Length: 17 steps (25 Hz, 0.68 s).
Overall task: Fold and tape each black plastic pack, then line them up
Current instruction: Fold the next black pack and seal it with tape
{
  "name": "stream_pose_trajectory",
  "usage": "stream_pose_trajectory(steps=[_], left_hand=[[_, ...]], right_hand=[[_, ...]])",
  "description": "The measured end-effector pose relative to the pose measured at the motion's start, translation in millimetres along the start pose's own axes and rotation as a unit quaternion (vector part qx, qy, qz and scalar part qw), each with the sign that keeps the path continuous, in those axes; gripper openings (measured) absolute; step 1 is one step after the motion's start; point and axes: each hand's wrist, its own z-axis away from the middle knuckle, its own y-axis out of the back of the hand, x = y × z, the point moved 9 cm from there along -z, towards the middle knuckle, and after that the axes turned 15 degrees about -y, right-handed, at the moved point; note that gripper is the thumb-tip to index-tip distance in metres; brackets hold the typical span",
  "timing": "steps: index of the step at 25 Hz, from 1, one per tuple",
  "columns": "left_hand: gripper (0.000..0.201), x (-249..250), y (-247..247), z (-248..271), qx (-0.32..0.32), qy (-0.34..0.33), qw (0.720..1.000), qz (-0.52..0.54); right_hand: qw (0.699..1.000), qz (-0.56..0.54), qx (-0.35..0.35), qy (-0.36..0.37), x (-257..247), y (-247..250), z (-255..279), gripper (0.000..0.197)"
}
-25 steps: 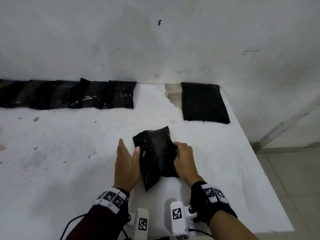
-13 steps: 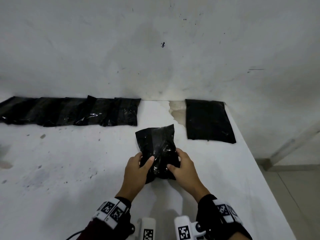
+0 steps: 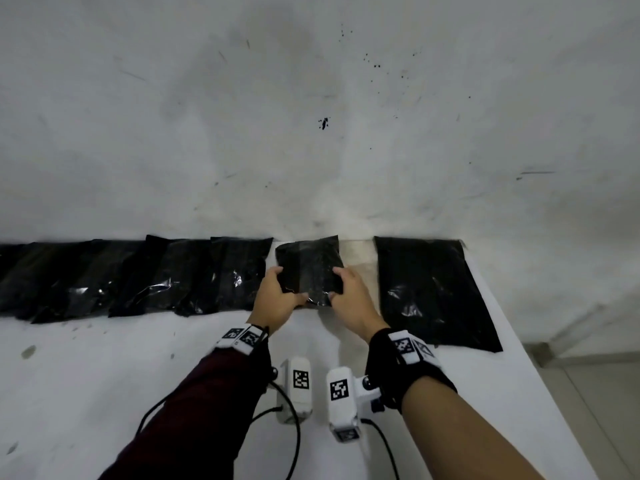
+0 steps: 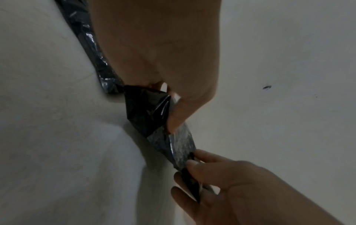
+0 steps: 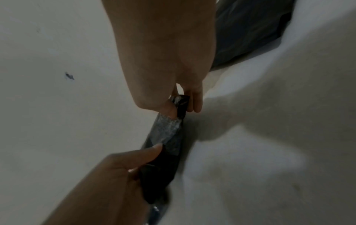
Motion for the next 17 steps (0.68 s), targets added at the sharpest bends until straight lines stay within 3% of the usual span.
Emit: stream_pose_trajectory(steps=[2,5,7,10,13,15,17], left_hand=[[0.068,-13,-5,-17,-0.025,-0.016,0.995,-0.093],[0.069,-14,-4,-25,0.007,-0.063,0.980,-0.189],[0.071,3,-7,-15,0.039,-0.115,0.952,-0.282],[0.061,43,-24,13,0.104,-0.205,0.916,-0.330],[0.036,68,-72,35,0.068,-0.290,0.919,-0.258],[0.029,60,-107,43,-0.008,-0.230,0.953,-0.197],[0.031,41,-136,48,-0.065,-0.116,0.976,-0.172]], right_hand=[[0.998,0.049,-0.020,0.018,6,-14,-12,0.060],[0.996,0.075,-0.043,-0.004,28,-29,-26,0.065],[0.999,0.029,-0.039,0.004,34,-27,-27,0.065],[0.997,-0.061,0.052,0.025,35,12,-15,0.054],[0.977,-0.051,0.204,-0.019,53,75,3,0.042],[0.950,0.016,0.304,-0.075,74,122,19,0.039],[0.913,0.081,0.344,-0.203,109,158,31,0.040]])
